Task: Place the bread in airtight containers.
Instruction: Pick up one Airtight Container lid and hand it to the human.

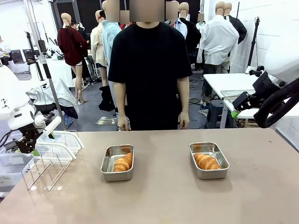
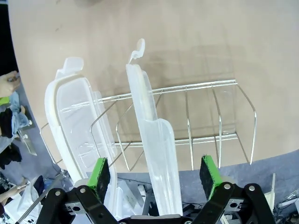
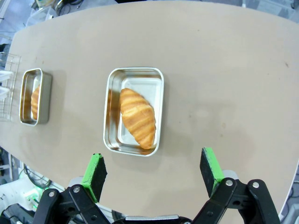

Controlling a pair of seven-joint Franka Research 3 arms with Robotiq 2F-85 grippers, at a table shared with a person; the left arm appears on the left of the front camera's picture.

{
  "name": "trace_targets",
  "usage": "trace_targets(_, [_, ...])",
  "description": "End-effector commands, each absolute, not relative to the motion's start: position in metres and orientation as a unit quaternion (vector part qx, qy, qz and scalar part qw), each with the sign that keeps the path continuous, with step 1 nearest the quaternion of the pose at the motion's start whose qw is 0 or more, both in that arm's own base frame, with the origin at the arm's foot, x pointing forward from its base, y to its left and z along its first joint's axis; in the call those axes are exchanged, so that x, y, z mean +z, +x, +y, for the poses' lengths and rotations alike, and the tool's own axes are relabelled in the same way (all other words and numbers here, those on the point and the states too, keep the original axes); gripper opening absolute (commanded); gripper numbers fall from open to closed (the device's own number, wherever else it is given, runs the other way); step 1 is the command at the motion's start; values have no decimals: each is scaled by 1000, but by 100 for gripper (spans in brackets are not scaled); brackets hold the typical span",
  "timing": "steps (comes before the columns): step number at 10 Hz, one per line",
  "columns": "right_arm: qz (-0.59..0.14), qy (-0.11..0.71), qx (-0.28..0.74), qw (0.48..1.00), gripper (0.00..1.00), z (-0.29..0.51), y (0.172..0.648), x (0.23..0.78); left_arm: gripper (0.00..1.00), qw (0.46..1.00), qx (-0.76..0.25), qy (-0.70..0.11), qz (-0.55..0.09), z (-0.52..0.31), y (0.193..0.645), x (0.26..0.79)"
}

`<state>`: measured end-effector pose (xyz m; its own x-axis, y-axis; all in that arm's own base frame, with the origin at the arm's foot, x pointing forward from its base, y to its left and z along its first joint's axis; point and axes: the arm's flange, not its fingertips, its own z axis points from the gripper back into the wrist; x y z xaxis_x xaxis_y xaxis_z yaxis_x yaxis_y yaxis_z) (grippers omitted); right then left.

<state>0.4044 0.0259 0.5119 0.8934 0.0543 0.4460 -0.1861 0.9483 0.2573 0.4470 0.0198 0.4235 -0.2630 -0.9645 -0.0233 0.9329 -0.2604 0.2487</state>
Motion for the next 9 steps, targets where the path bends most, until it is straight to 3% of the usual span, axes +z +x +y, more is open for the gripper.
trace_targets(1, [-223, 149, 63, 961, 100, 27, 405, 511, 100, 606, -785, 80, -97, 23, 457, 420])
trace_targets(5, [-223, 149, 63, 961, 100, 27, 405, 511, 100, 608, -784, 74, -104, 26, 459, 418])
trace_targets(6, [-223, 149, 63, 961, 100, 27, 405, 511, 94, 605, -786, 74, -103, 27, 459, 418])
trace_targets(7, [-223, 149, 63, 961, 100, 27, 405, 511, 80, 605, -786, 73, -104, 28, 459, 418])
trace_targets(9, [-223, 149, 63, 961, 100, 27, 405, 511, 43, 607, -785, 76, -102, 30, 458, 419])
